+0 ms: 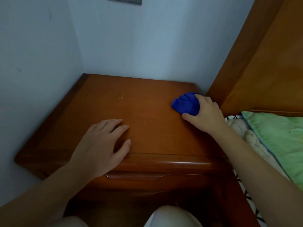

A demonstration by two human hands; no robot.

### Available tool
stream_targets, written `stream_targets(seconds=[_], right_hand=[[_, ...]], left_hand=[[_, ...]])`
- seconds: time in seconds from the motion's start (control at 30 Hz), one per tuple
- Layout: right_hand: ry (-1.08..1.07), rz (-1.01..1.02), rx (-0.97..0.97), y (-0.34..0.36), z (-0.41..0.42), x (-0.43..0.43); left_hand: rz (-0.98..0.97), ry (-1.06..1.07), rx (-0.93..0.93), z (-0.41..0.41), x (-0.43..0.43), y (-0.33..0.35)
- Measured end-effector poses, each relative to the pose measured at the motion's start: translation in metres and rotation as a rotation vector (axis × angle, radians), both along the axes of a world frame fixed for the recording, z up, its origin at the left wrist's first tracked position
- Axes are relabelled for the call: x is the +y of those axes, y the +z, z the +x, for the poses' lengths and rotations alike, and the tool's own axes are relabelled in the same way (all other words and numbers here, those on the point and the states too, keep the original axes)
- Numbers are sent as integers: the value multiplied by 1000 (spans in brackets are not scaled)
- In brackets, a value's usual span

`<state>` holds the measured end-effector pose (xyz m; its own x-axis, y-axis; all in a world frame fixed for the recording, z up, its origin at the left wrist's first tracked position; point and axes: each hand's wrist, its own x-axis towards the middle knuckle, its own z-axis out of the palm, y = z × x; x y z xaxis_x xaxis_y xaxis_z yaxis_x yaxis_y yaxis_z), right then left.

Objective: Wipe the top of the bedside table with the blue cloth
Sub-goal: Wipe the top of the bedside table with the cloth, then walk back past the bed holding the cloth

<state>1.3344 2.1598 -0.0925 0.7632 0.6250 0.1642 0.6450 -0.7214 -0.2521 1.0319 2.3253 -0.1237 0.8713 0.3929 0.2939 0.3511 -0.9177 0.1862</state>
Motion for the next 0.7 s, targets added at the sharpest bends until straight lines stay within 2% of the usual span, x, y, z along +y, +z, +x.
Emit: stream_targets(seconds=[0.2, 0.43, 0.5, 0.6, 0.7], right_hand=[[239, 15, 125, 1, -35, -27], [54, 71, 158, 8, -93, -29], [61, 86, 205, 14, -111, -31], [126, 34, 383, 34, -131, -41], [125, 100, 677, 73, -146, -67]], left_hand=[[6, 14, 23, -1, 1, -1], [-85, 6, 139, -1, -1, 16], [-131, 14, 209, -1, -3, 25], [-235, 59, 326, -1, -16, 51], [-397, 83, 269, -9, -46, 96]])
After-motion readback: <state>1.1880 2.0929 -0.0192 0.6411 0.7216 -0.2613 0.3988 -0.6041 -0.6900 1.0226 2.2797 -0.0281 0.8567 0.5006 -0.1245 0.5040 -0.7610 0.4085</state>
